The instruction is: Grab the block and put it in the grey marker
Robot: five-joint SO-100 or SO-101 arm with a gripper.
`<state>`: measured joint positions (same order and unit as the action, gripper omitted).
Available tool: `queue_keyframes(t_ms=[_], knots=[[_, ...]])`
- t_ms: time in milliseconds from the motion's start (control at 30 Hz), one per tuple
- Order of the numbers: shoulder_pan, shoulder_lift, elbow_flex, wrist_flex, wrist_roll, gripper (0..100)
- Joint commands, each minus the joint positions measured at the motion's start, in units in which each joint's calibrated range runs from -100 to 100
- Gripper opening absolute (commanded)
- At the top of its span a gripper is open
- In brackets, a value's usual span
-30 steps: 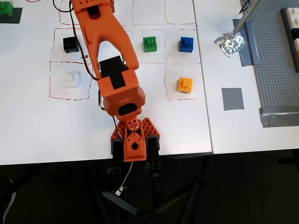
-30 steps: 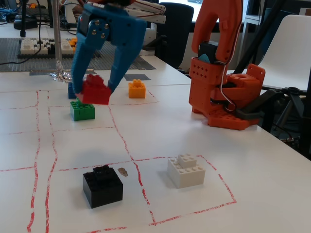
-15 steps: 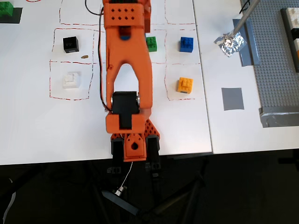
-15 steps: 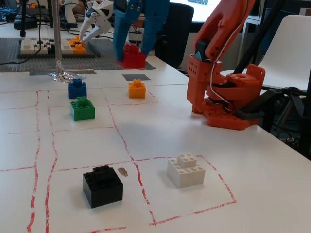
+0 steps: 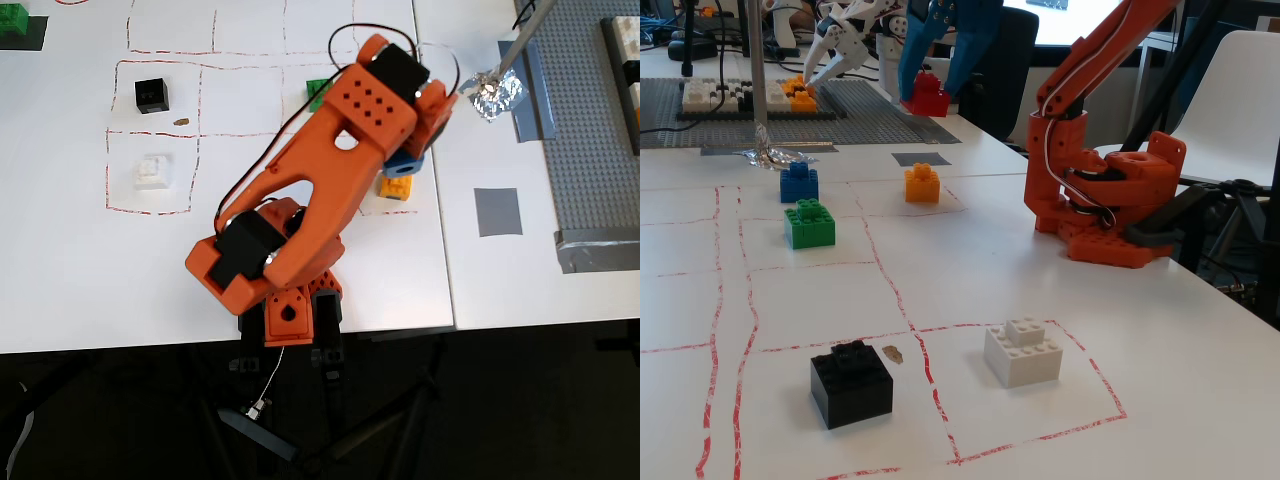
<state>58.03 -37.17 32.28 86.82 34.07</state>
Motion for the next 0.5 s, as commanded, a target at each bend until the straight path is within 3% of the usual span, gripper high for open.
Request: queue_keyframes(t_ms=[0,233,467], knots=[[6.24,4.47,-5.63,-5.84,2.54,0],[15.95,17.65,-12.79,-16.78,5.37,0],[22.65,30.93,-24.12,-20.61,7.47,0]])
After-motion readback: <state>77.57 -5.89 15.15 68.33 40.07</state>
